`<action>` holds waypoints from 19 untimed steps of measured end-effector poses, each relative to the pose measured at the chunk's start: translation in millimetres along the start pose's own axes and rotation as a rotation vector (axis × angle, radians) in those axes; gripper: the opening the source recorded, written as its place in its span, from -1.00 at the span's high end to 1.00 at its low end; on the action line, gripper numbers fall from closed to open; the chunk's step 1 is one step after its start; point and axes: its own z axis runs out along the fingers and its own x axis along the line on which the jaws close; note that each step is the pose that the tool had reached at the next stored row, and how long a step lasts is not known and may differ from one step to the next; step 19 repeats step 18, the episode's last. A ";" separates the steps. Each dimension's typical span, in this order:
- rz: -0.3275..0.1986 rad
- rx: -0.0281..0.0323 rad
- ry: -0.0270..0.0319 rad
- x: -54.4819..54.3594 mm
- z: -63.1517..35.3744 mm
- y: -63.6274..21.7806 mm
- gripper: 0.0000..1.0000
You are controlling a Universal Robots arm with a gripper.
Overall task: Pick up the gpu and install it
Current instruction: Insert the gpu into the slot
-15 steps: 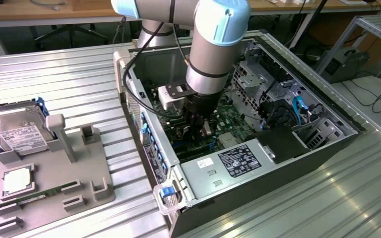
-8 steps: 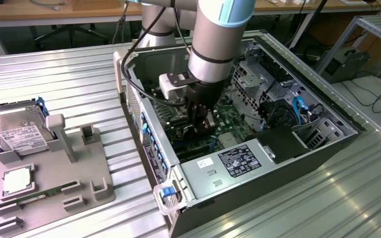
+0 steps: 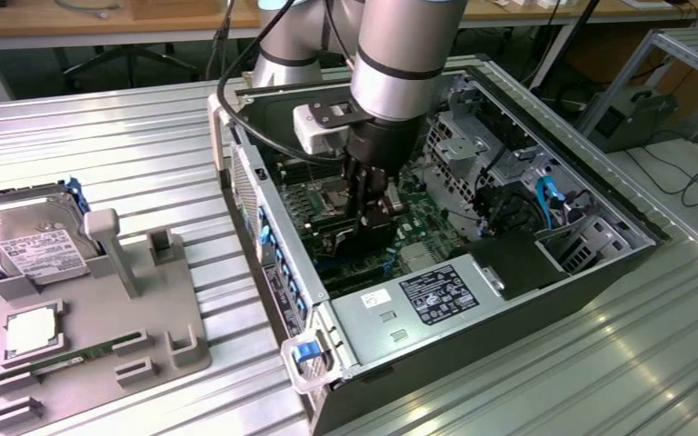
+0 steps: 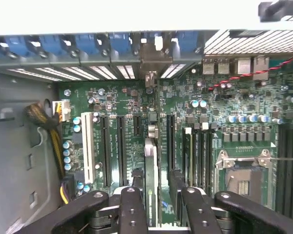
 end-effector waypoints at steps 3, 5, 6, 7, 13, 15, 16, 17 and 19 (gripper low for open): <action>0.000 0.0000 0.0001 0.0 0.0 0.0 0.29; 0.000 0.0000 0.0001 0.0 0.0 0.0 0.32; 0.000 -0.0001 0.0001 0.0 -0.1 0.0 0.45; 0.000 -0.0001 0.0001 0.0 -0.1 0.0 0.58; 0.000 -0.0001 0.0001 0.0 -0.1 0.0 0.79; 0.000 -0.0001 0.0001 0.0 -0.1 0.0 0.79; 0.000 -0.0001 0.0001 0.0 -0.1 0.0 0.79; 0.000 0.0000 0.0001 0.0 -0.1 0.0 0.79; 0.000 0.0000 0.0001 0.0 -0.1 0.0 0.79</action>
